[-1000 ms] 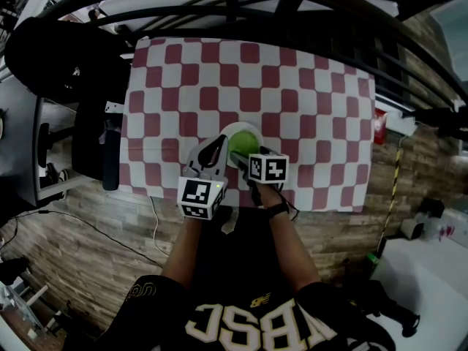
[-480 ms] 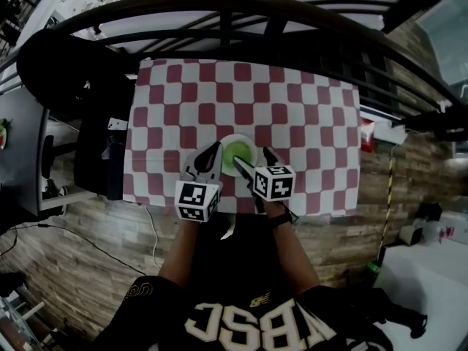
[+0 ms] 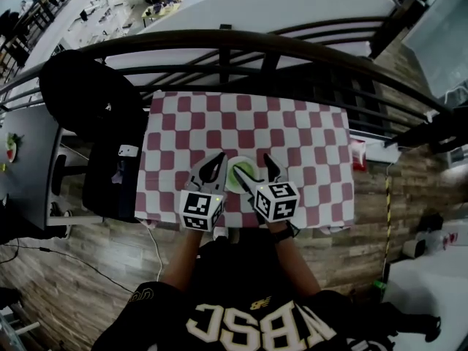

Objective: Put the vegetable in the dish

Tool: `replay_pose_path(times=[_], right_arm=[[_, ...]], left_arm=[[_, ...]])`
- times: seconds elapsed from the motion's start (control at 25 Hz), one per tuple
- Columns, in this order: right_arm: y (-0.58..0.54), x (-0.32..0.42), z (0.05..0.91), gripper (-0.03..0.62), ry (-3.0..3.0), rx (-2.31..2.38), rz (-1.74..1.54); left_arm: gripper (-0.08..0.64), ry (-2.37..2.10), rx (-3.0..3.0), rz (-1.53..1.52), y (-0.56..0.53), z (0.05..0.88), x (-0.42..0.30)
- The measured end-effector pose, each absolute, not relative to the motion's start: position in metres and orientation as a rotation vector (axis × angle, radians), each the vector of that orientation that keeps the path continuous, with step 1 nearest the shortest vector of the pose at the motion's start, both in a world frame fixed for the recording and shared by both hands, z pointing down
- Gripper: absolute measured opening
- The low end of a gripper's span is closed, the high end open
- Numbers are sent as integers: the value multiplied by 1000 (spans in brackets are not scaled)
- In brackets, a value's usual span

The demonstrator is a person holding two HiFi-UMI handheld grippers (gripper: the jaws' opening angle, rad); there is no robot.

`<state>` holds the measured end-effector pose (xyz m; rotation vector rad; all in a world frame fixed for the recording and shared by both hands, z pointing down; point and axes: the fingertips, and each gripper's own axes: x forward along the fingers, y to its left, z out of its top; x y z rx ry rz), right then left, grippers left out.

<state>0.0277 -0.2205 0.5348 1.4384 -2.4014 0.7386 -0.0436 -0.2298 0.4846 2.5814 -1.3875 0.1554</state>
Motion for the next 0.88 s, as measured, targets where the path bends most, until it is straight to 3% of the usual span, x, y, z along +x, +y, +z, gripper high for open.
replay_pose_path(times=[0.2,0.48,0.88], right_arm=[[-213,27,498,359,-2436,1549,591],[-211,36,454,304,-2455,1707,416],[-211,43,408,157,-2431,1846,198]], left_arm=[[18,-1368,2672,112,-217,454,-38],[18,-1418,2729,63,-210,419,-43],[18,-1512,2719,-9,-218,397,-59]])
